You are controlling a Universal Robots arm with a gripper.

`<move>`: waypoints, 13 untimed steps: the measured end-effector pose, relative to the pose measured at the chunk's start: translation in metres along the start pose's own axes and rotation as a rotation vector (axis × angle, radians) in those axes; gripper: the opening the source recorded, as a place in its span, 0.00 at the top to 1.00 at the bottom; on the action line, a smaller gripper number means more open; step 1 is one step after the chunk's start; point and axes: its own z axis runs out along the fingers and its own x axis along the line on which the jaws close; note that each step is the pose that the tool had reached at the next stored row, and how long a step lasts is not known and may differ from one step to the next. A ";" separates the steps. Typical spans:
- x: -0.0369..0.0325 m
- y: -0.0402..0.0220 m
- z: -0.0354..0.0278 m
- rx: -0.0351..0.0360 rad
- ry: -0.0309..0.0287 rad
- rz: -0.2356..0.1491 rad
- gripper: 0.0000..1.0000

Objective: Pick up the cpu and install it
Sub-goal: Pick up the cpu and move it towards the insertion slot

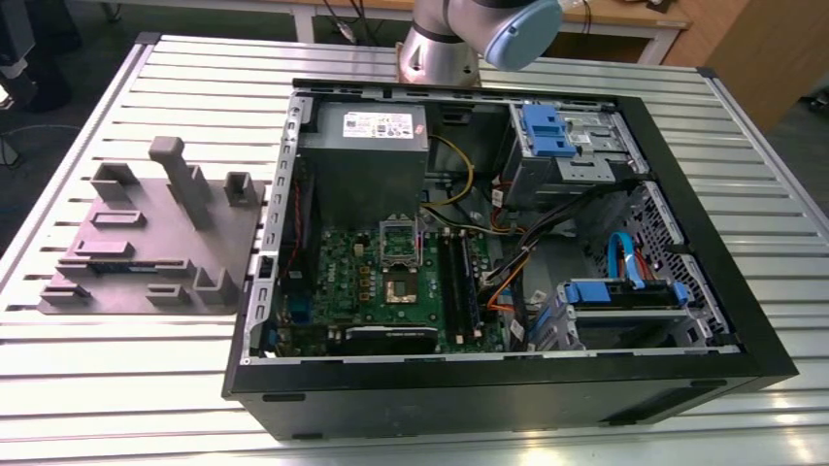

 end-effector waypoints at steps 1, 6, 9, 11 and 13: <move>0.0000 0.0000 -0.0001 0.0001 0.0001 0.000 0.53; 0.0000 0.0000 -0.0001 0.0000 0.0000 0.000 0.53; -0.0001 0.0001 -0.0003 0.0001 0.0002 0.000 0.53; -0.0007 0.0001 -0.0003 0.0002 0.0003 0.000 0.53; -0.0028 0.0002 -0.0001 0.0000 0.0001 0.000 0.53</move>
